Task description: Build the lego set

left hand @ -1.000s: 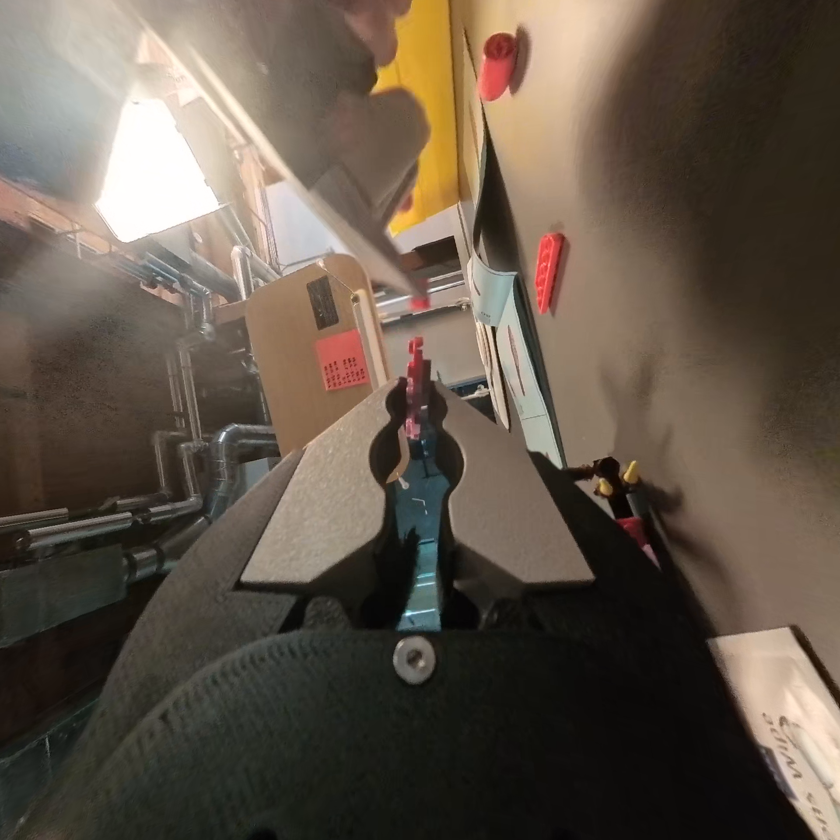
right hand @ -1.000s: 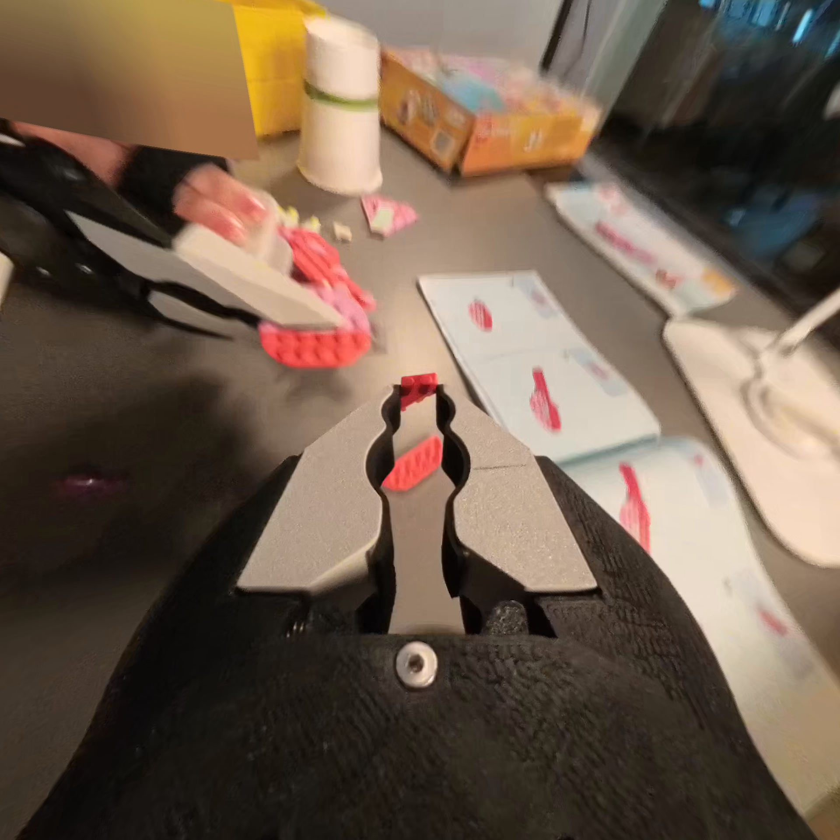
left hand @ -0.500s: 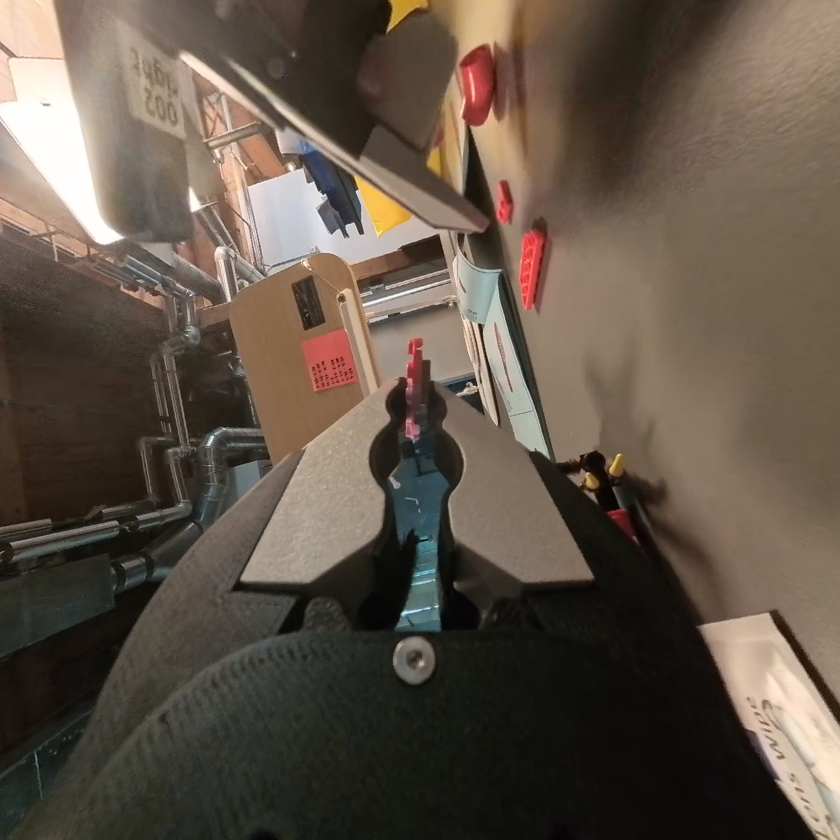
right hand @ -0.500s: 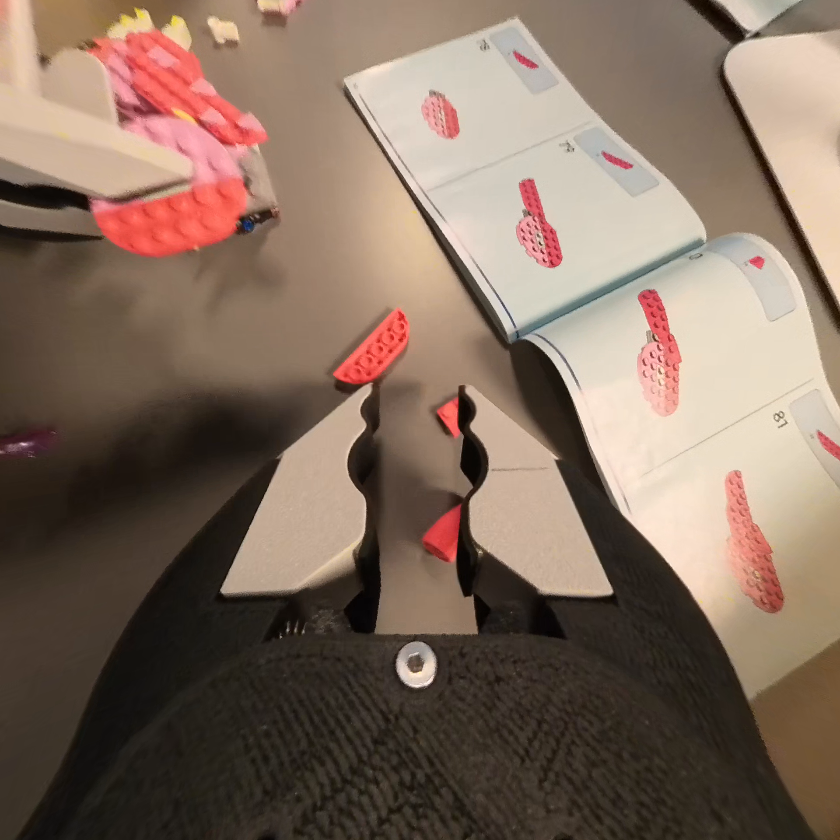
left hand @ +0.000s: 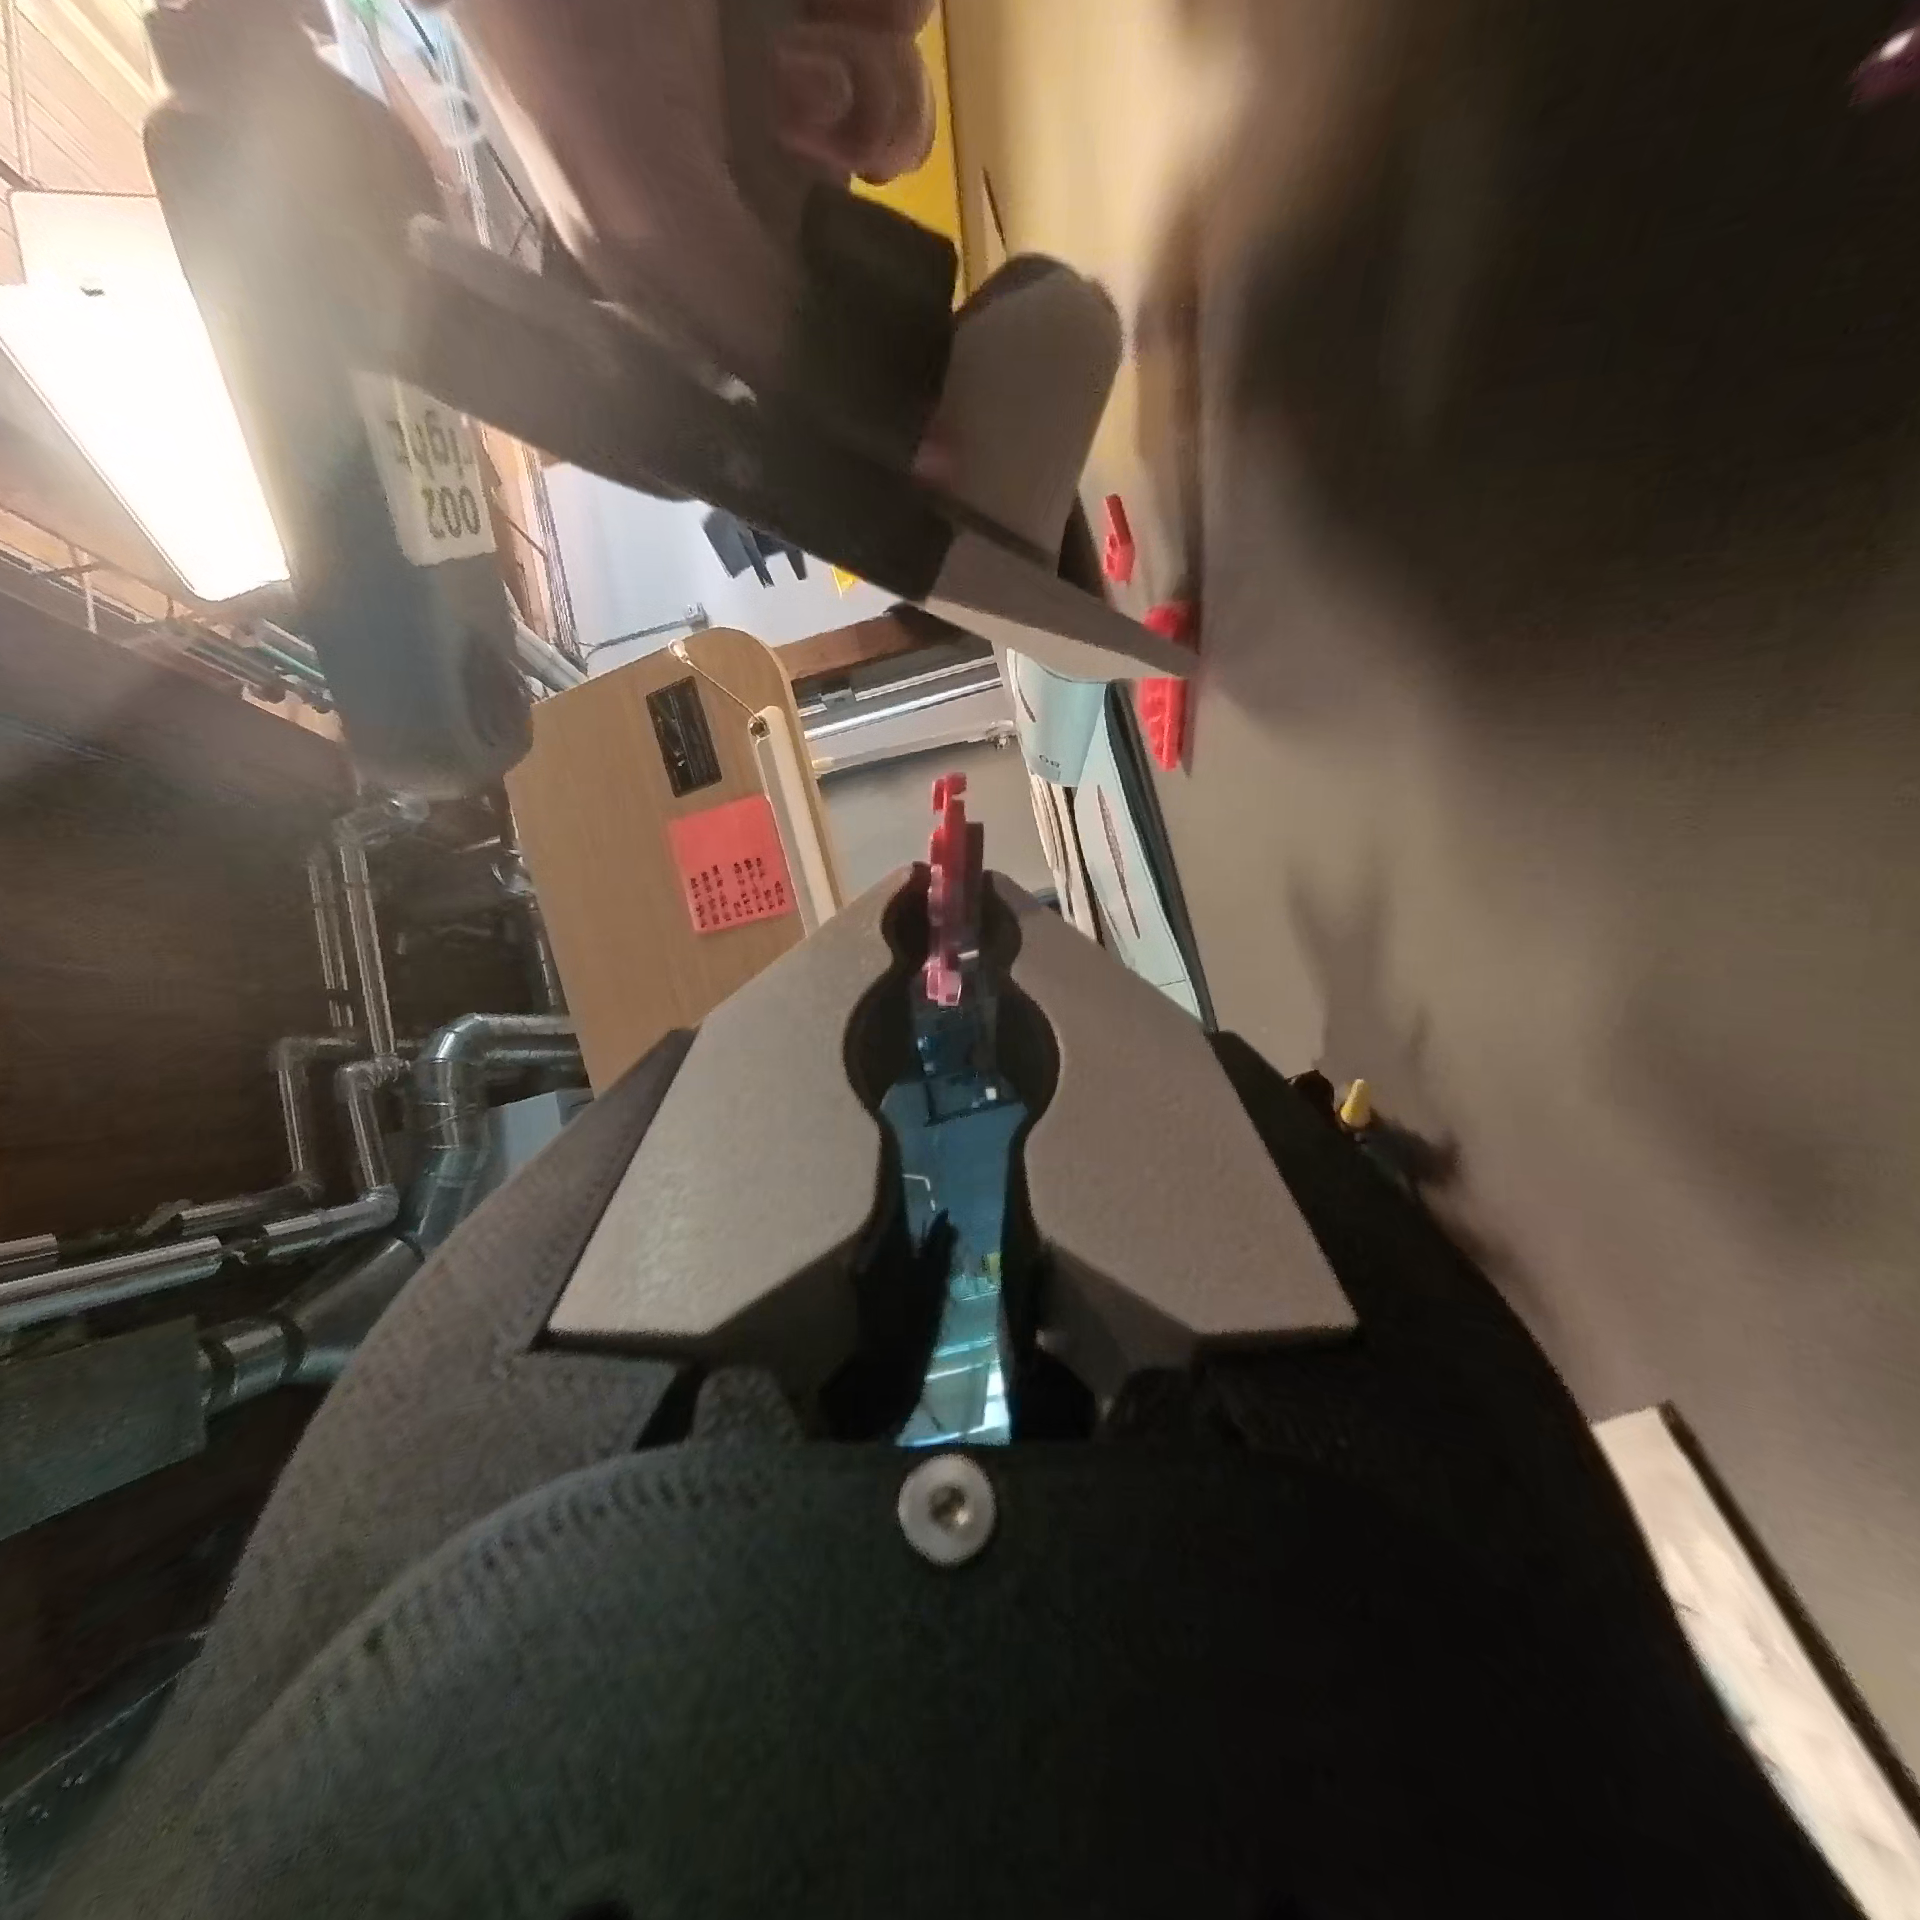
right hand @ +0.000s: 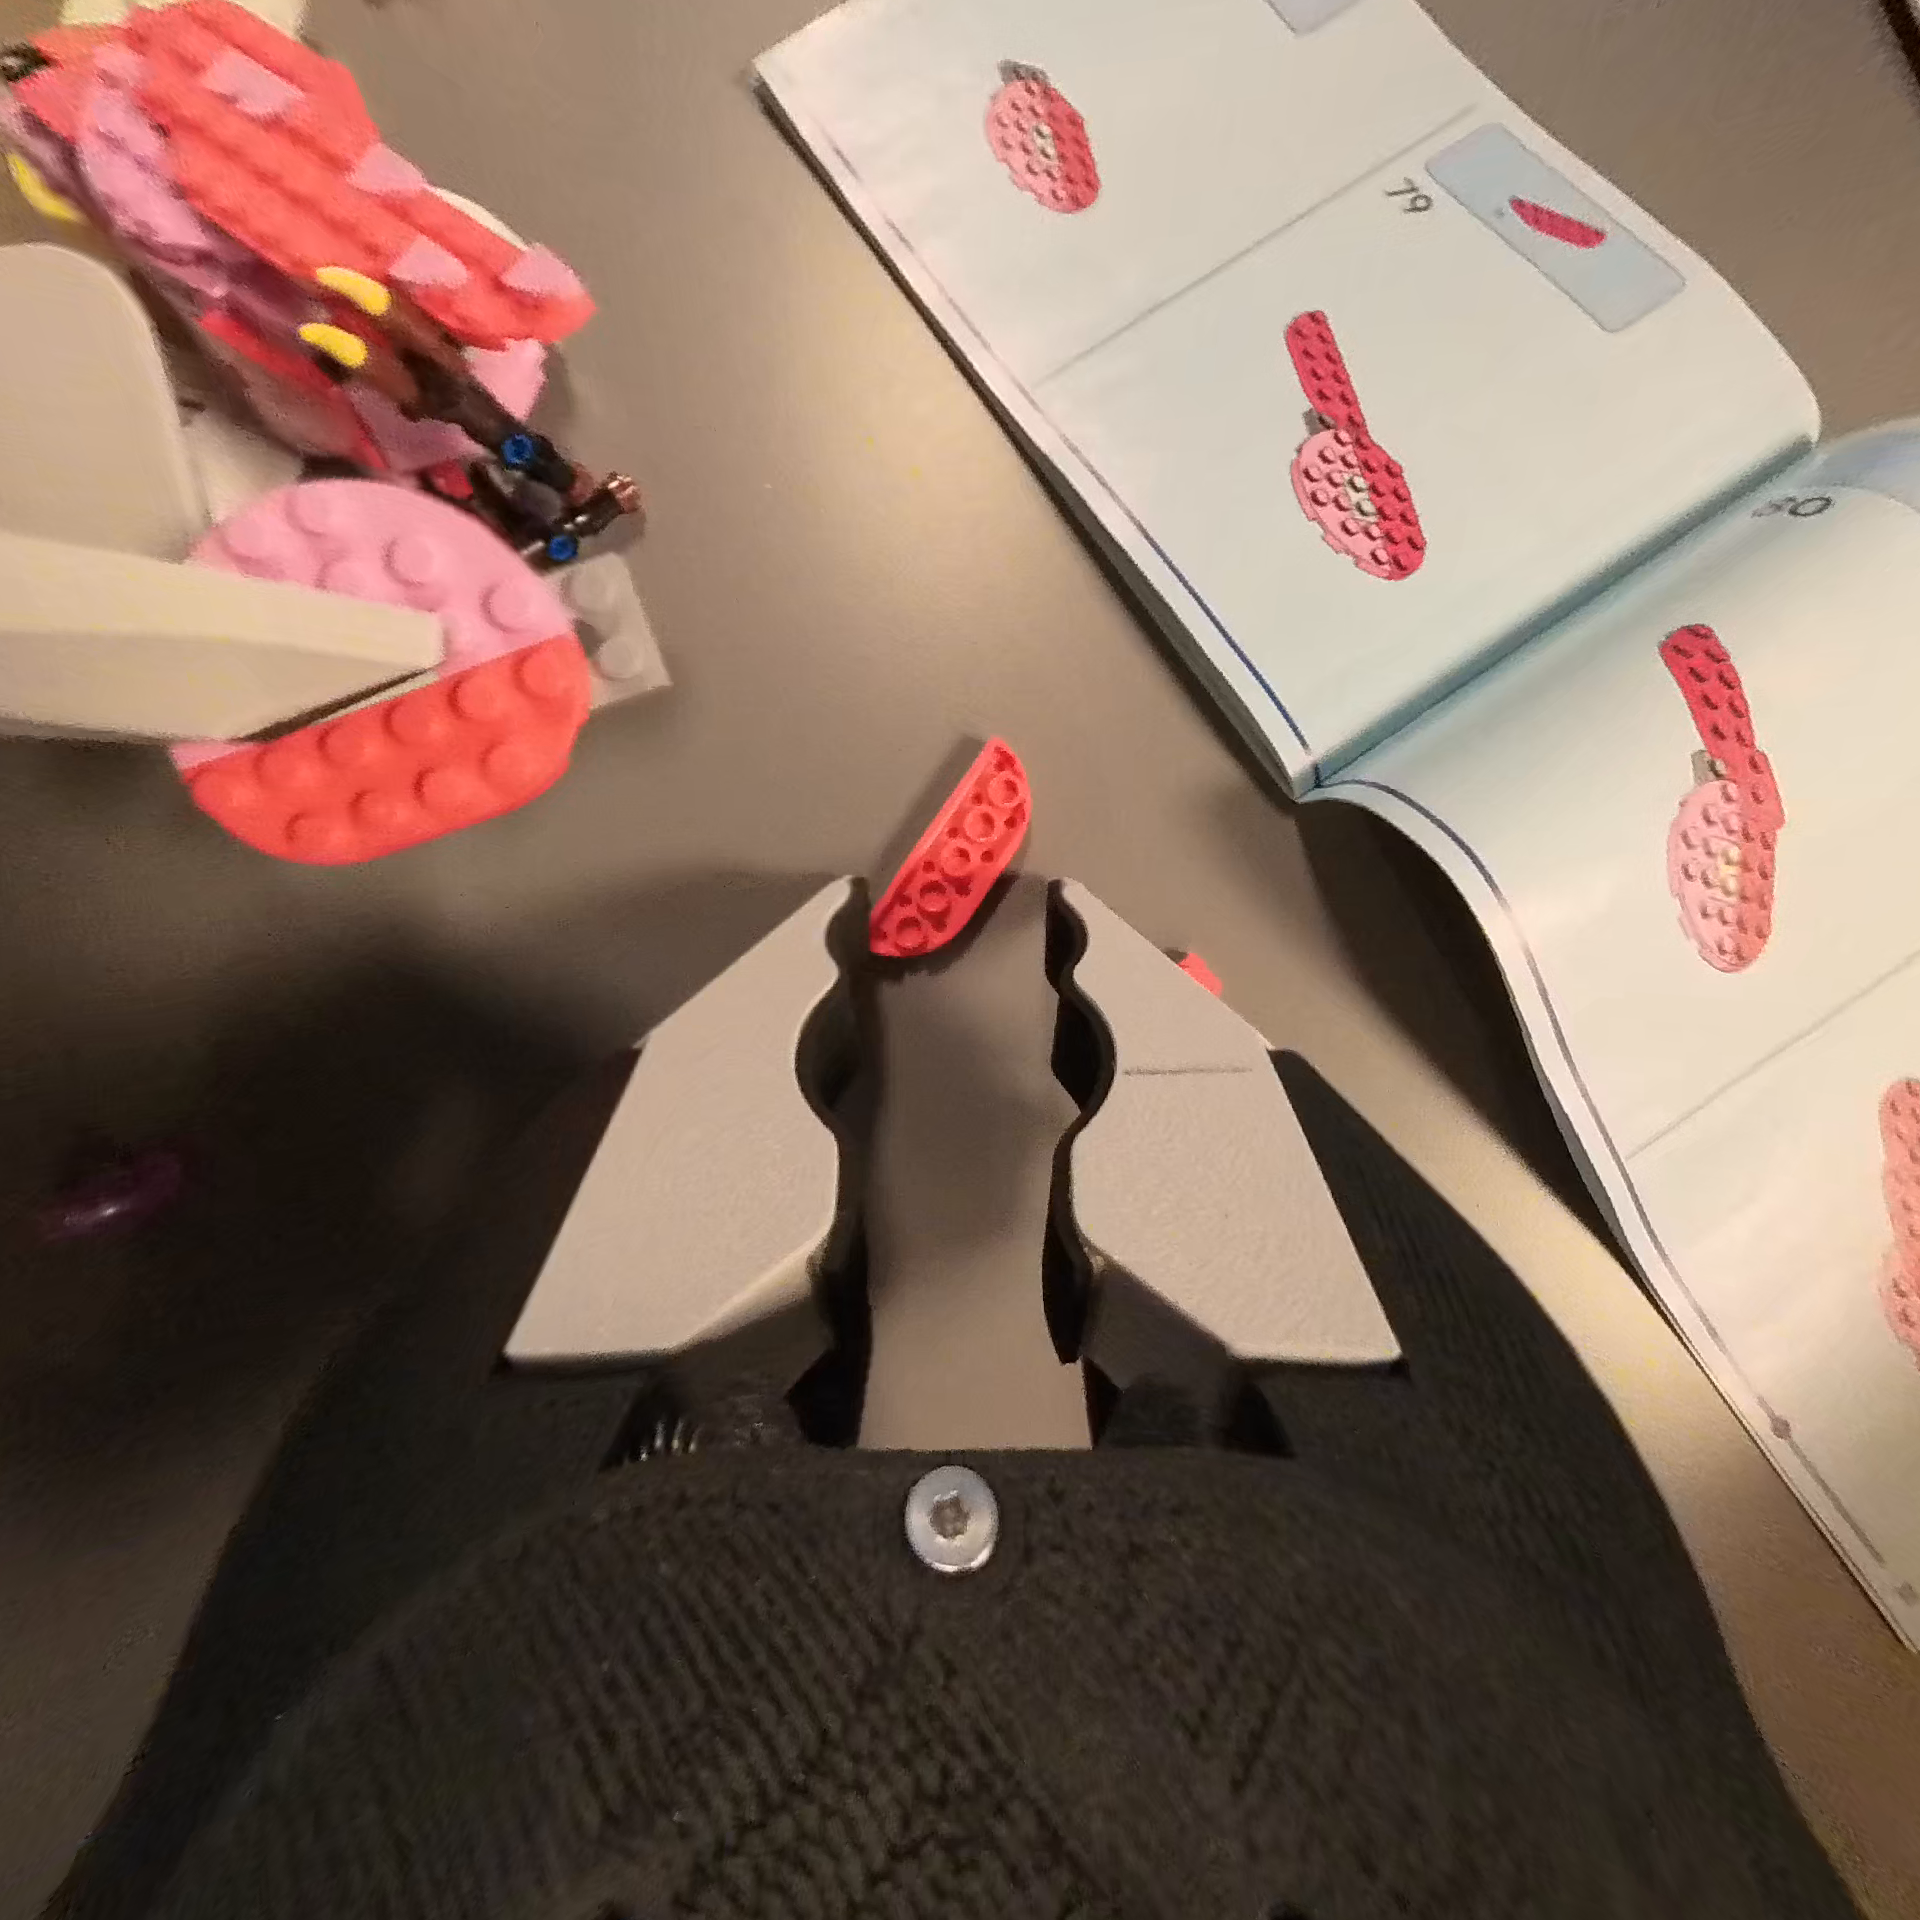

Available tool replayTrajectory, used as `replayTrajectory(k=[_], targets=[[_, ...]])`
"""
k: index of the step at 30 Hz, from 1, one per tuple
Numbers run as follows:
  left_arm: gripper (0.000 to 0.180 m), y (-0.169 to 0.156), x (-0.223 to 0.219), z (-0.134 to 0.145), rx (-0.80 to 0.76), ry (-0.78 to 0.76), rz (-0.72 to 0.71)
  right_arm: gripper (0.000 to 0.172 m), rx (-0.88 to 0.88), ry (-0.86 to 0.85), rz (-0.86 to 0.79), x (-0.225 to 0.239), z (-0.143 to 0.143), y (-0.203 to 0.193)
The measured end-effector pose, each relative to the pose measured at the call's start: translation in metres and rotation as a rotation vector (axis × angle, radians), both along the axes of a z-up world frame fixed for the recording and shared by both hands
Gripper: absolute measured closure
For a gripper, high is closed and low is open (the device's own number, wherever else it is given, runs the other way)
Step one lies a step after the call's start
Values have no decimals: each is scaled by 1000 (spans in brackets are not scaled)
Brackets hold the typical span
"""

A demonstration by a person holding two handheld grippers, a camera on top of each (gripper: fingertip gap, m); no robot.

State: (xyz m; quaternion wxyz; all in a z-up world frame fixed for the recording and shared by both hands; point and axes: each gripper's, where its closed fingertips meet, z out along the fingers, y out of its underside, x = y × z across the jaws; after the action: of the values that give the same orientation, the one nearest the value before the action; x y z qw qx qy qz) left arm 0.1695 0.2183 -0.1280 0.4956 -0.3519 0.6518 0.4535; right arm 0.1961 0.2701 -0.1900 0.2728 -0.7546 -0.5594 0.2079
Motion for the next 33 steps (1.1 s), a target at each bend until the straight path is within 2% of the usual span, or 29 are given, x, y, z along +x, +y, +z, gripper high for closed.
replayTrajectory(k=[1, 4, 8, 10, 15, 17, 19, 22, 25, 27, 29, 31, 33], targets=[[174, -1, 1, 0, 0, -3, -5, 154, 21, -11, -10, 1, 0, 2], [174, -4, 3, -1, -8, -15, -23, 157, 105, -49, 11, 4, 1, 0], [173, -6, 1, -2, -19, -31, -37, 158, 455, -180, 107, 26, 9, -5], [174, -6, 0, -1, -26, -49, -38, 159, 667, -331, 180, 46, 13, -7], [174, -5, 0, -3, -46, -78, -46, 158, 1252, -893, 550, 78, 27, -15], [174, -5, 0, -2, -49, -87, -49, 158, 1391, -1072, 729, 79, 28, -24], [174, -5, 0, -2, -53, -99, -50, 158, 1442, -1151, 906, 78, 21, -36], [174, -3, -1, -3, -65, -111, -49, 158, 1449, -1184, 1091, 74, 18, -55], [174, -3, -1, -5, -73, -114, -51, 157, 1290, -1097, 1122, 77, 14, -74], [174, -3, 0, -5, -77, -113, -55, 143, 1077, -983, 1059, 84, 14, -87], [174, -4, 2, -5, -77, -114, -63, 130, 799, -800, 970, 89, 12, -107], [174, -5, 3, -6, -81, -111, -68, 133, 502, -553, 762, 82, 16, -121], [174, -5, 5, -8, -89, -111, -73, 135, 222, -402, 538, 80, 17, -119]])
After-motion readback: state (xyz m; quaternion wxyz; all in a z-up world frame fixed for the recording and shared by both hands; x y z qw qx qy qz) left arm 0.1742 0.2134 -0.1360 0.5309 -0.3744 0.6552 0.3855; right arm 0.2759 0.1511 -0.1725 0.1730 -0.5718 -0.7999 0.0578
